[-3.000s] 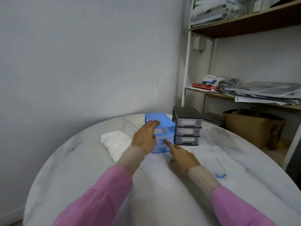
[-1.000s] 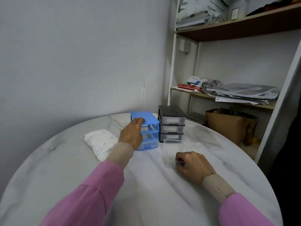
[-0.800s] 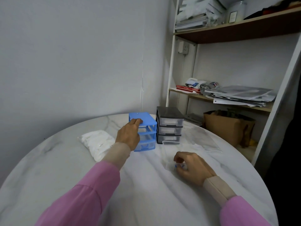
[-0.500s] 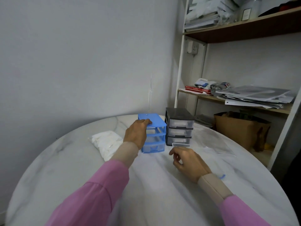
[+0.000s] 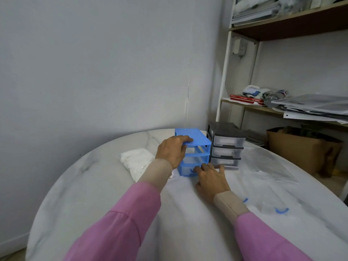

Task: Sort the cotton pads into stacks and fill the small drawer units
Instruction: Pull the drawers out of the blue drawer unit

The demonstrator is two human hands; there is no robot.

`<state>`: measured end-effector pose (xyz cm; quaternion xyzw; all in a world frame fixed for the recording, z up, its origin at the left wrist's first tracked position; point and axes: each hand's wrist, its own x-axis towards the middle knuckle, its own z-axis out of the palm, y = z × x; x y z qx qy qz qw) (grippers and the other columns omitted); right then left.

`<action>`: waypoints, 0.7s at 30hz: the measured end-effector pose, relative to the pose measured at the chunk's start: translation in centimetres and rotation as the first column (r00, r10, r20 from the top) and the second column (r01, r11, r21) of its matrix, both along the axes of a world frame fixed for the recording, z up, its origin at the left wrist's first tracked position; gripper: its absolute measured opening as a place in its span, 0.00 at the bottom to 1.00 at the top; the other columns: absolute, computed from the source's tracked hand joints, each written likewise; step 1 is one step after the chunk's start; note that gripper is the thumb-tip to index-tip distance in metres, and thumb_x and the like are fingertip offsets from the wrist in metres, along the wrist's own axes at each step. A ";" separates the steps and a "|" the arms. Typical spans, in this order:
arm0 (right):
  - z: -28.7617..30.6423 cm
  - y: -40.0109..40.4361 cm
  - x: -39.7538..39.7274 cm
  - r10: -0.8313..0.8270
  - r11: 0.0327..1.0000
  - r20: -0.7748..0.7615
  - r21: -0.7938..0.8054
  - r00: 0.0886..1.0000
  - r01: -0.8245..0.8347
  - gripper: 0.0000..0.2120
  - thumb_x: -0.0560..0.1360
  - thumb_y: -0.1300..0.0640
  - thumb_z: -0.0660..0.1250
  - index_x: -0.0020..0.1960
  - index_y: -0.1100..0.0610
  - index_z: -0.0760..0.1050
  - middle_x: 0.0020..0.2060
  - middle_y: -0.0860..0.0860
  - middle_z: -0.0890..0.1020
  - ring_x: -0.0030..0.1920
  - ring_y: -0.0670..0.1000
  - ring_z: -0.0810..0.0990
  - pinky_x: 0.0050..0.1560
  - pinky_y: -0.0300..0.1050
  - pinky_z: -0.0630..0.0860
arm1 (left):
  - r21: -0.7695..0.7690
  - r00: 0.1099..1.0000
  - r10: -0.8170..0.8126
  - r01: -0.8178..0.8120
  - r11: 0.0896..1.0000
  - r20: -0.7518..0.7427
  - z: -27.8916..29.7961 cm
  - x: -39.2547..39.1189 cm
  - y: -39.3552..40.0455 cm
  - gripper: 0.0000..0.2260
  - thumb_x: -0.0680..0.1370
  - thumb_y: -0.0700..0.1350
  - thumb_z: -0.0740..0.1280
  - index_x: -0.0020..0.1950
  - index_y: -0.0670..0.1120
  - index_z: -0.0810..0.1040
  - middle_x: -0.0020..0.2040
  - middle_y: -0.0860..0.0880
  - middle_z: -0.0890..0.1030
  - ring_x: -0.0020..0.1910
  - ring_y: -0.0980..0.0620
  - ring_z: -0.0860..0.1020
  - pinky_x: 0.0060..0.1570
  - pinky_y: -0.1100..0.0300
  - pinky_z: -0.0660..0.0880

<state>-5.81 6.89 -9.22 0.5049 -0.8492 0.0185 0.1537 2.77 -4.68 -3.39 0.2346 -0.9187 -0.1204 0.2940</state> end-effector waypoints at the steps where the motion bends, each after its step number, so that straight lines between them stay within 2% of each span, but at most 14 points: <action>1: 0.0 0.0 0.0 0.003 1.000 0.006 -0.015 1.000 -0.003 0.21 0.76 0.58 0.56 0.69 0.53 0.63 0.63 0.52 0.70 0.67 0.52 0.64 0.68 0.53 0.52 | -0.005 1.000 0.006 -0.006 1.000 -0.002 0.0 0.0 0.0 0.16 0.81 0.43 0.57 0.67 0.54 0.72 0.67 0.54 0.73 0.63 0.50 0.72 0.60 0.56 0.70; 6: 0.5 0.5 -0.1 0.073 0.992 -0.019 -0.104 0.997 -0.074 0.15 0.78 0.56 0.57 0.63 0.52 0.72 0.58 0.50 0.73 0.64 0.51 0.67 0.64 0.50 0.53 | 0.001 0.997 0.079 -0.079 0.997 0.002 0.1 -0.1 0.1 0.15 0.82 0.46 0.56 0.67 0.57 0.72 0.66 0.54 0.74 0.61 0.48 0.73 0.55 0.56 0.70; 8: 1.1 1.2 -0.2 0.145 0.980 -0.033 -0.129 0.989 -0.148 0.13 0.79 0.54 0.57 0.58 0.53 0.77 0.55 0.49 0.75 0.61 0.50 0.69 0.58 0.46 0.52 | 0.024 0.996 0.084 -0.084 0.996 0.008 0.2 0.0 -0.1 0.15 0.82 0.47 0.56 0.67 0.57 0.72 0.66 0.53 0.75 0.61 0.47 0.74 0.54 0.56 0.70; 10: 1.4 2.1 -0.3 0.247 0.964 -0.042 -0.092 0.968 -0.250 0.12 0.78 0.52 0.59 0.55 0.54 0.79 0.55 0.48 0.74 0.60 0.49 0.69 0.58 0.45 0.53 | 0.056 0.997 0.079 -0.079 0.995 0.002 0.3 -0.1 -0.2 0.15 0.82 0.46 0.56 0.66 0.57 0.72 0.66 0.53 0.75 0.61 0.47 0.73 0.55 0.56 0.69; 12: 1.3 2.9 -0.6 0.333 0.940 0.037 -0.090 0.942 -0.329 0.11 0.77 0.52 0.61 0.51 0.55 0.80 0.55 0.47 0.77 0.58 0.50 0.73 0.60 0.42 0.59 | 0.079 0.997 0.080 -0.078 0.994 -0.011 0.3 -0.1 -0.1 0.15 0.82 0.46 0.56 0.66 0.56 0.73 0.66 0.53 0.75 0.61 0.47 0.73 0.55 0.56 0.69; 14: 1.1 3.5 -0.8 0.353 0.931 0.155 -0.158 0.923 -0.330 0.09 0.77 0.52 0.63 0.46 0.55 0.79 0.51 0.49 0.81 0.52 0.52 0.77 0.53 0.43 0.71 | 0.091 0.996 0.082 -0.080 0.993 -0.021 0.1 -0.2 0.0 0.15 0.82 0.46 0.56 0.66 0.56 0.73 0.66 0.52 0.74 0.61 0.47 0.73 0.56 0.56 0.69; 15: 1.2 3.8 -0.8 0.335 0.936 0.193 -0.178 0.922 -0.303 0.06 0.76 0.53 0.64 0.45 0.54 0.77 0.49 0.49 0.81 0.50 0.52 0.78 0.49 0.43 0.73 | 0.098 0.996 0.083 -0.081 0.992 -0.022 0.1 -0.2 0.1 0.15 0.82 0.46 0.56 0.66 0.56 0.73 0.66 0.53 0.74 0.62 0.47 0.73 0.56 0.56 0.69; 16: 1.4 4.0 -0.8 0.325 0.939 0.218 -0.188 0.920 -0.287 0.03 0.74 0.55 0.66 0.45 0.53 0.74 0.48 0.49 0.81 0.48 0.52 0.77 0.47 0.43 0.73 | 0.108 0.996 0.084 -0.081 0.991 -0.027 0.1 -0.2 0.2 0.15 0.82 0.45 0.56 0.66 0.56 0.73 0.67 0.53 0.74 0.62 0.47 0.73 0.56 0.56 0.69; 17: 1.7 4.2 -0.6 0.324 0.939 0.247 -0.198 0.913 -0.280 0.04 0.73 0.57 0.67 0.46 0.53 0.72 0.47 0.49 0.81 0.47 0.51 0.77 0.46 0.42 0.73 | 0.122 0.996 0.085 -0.080 0.989 -0.034 0.1 -0.3 0.2 0.15 0.82 0.45 0.56 0.66 0.55 0.73 0.67 0.53 0.74 0.62 0.47 0.73 0.57 0.56 0.69; 21: 2.2 4.7 -0.1 0.368 0.929 0.286 -0.163 0.885 -0.333 0.07 0.75 0.60 0.66 0.53 0.56 0.78 0.47 0.50 0.80 0.46 0.48 0.76 0.46 0.36 0.71 | 0.165 0.994 0.094 -0.084 0.983 -0.054 0.0 -0.5 0.3 0.15 0.82 0.44 0.56 0.66 0.55 0.74 0.67 0.52 0.74 0.62 0.47 0.73 0.58 0.55 0.71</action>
